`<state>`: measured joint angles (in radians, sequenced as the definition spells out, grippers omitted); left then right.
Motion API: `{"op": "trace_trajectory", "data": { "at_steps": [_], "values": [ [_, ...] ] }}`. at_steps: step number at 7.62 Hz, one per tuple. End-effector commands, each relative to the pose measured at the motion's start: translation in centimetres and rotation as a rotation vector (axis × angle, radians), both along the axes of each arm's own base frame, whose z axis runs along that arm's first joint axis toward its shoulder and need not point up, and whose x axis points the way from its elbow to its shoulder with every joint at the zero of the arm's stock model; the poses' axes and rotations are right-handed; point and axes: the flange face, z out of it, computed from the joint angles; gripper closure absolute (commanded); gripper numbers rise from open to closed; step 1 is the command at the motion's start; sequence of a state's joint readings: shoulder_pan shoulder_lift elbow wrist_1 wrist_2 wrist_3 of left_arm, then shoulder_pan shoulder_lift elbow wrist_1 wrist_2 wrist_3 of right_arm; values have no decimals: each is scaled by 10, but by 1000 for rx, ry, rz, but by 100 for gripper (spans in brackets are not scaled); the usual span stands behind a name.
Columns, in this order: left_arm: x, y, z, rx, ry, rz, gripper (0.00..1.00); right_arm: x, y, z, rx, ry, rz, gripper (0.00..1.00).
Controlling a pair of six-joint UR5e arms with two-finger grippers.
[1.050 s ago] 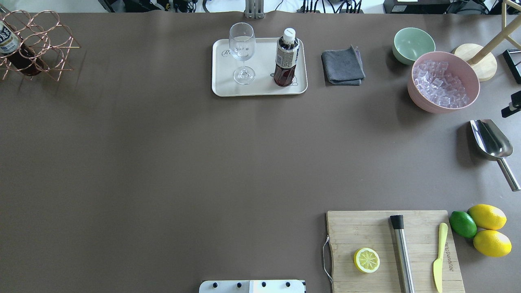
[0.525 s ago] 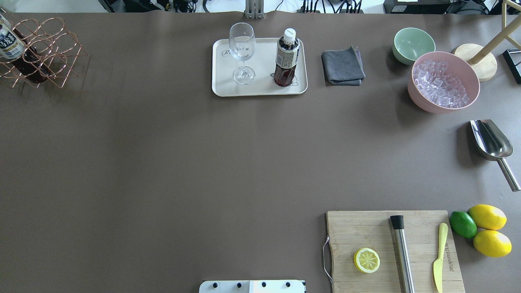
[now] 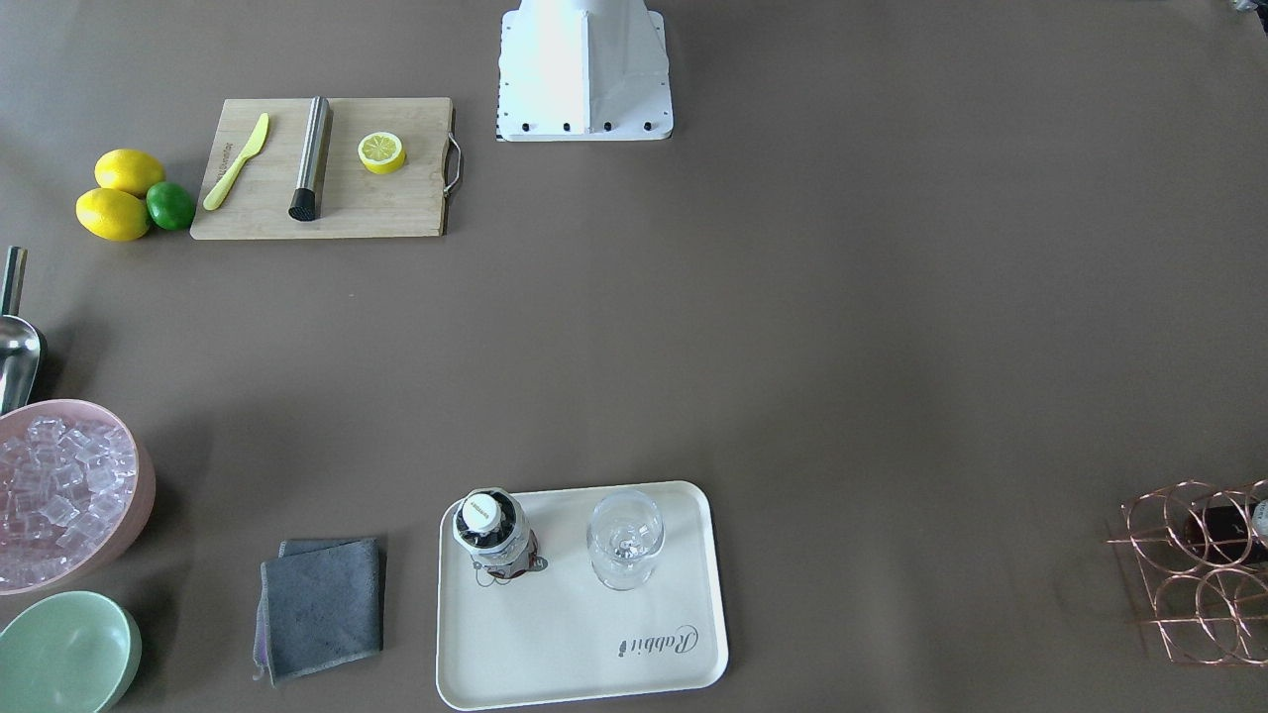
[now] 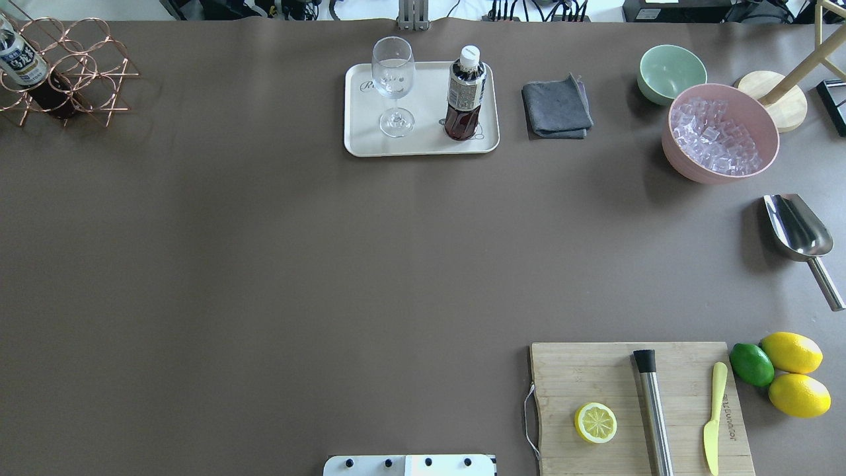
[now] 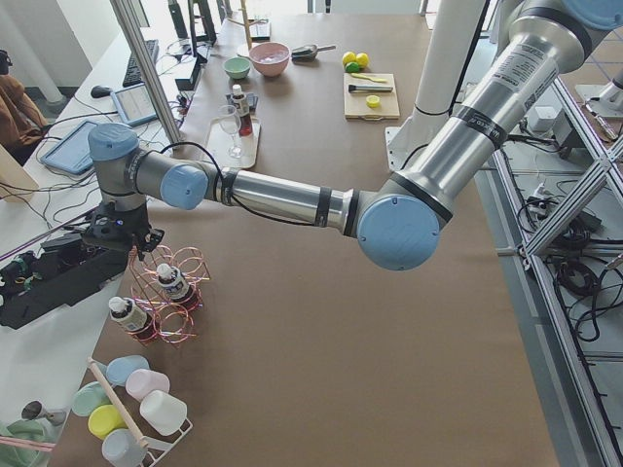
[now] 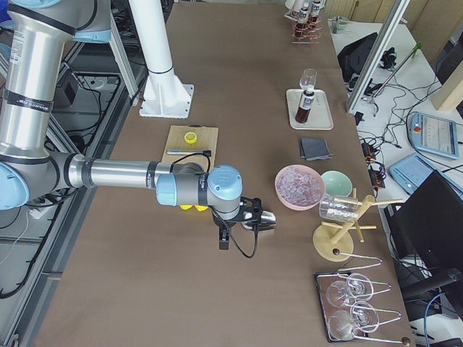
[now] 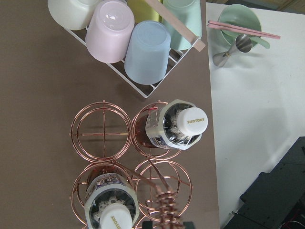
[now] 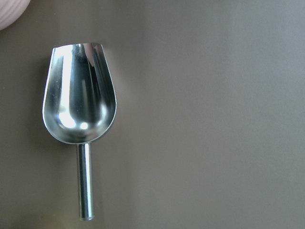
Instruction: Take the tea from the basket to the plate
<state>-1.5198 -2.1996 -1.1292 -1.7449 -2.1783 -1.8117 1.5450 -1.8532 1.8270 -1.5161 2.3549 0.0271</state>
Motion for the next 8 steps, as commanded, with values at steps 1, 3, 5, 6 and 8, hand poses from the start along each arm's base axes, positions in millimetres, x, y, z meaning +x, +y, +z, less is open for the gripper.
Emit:
{"op": "trace_trajectory", "data": {
  "at_steps": [1, 3, 5, 6, 8],
  "values": [
    [1, 0, 0, 24, -23, -5, 2, 6, 5, 4, 7, -1, -2, 0],
    [-3, 2, -13, 48, -20, -5, 2, 7, 6, 3, 7, -1, 1, 0],
    [-7, 18, -31, 57, -16, 4, 2, 7, 6, 3, 7, 1, 3, 0],
    [-4, 69, -20, 130, -24, 104, 2, 7, 5, 3, 8, 1, 3, 0],
    [6, 142, -20, 285, 46, 282, 2, 7, 5, 2, 10, 1, 3, 0]
  ]
}}
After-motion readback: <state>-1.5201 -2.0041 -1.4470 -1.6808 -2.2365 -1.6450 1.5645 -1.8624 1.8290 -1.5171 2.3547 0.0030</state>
